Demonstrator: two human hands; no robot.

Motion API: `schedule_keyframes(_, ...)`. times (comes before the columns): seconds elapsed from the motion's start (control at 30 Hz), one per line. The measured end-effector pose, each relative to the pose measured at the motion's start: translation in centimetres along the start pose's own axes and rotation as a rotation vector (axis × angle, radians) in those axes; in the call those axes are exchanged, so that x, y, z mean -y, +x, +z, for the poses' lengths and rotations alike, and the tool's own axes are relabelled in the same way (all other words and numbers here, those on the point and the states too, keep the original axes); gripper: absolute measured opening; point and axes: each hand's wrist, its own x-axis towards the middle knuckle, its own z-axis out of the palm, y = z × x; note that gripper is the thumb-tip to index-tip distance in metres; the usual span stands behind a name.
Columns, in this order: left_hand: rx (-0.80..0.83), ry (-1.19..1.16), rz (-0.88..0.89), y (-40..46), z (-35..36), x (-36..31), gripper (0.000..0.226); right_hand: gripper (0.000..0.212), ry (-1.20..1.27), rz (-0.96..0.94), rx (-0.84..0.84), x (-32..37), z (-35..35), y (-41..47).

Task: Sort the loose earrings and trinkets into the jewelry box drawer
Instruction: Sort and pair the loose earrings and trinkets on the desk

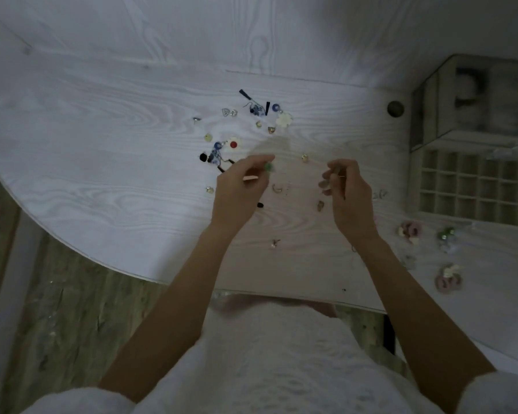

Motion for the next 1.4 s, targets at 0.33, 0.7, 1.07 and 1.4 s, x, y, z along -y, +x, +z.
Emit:
schedule_keyframes(0.33, 0.399, -0.201, -0.212, 3.9, 11.2, -1.6, 0.016, 0.029, -0.35, 0.037, -0.026, -6.4, -6.6, 5.8)
schedule_keyframes(0.7, 0.425, 0.418, 0.054, 5.9, 16.6, -1.4, 0.056, 0.032, -0.815, 0.011, 0.107, -6.6, -9.5, 6.5)
schedule_keyframes(1.07, 0.4, 0.499, 0.164, 7.1, 19.2, -2.2, 0.041, 0.032, -0.693, 0.035, 0.154, -7.8, -8.4, 6.8)
schedule_keyframes(1.4, 0.37, 0.42, 0.063, 7.0, 20.7, -2.6, 0.047, 0.04, -0.492, 0.161, 0.066, -7.6, -7.9, 6.9)
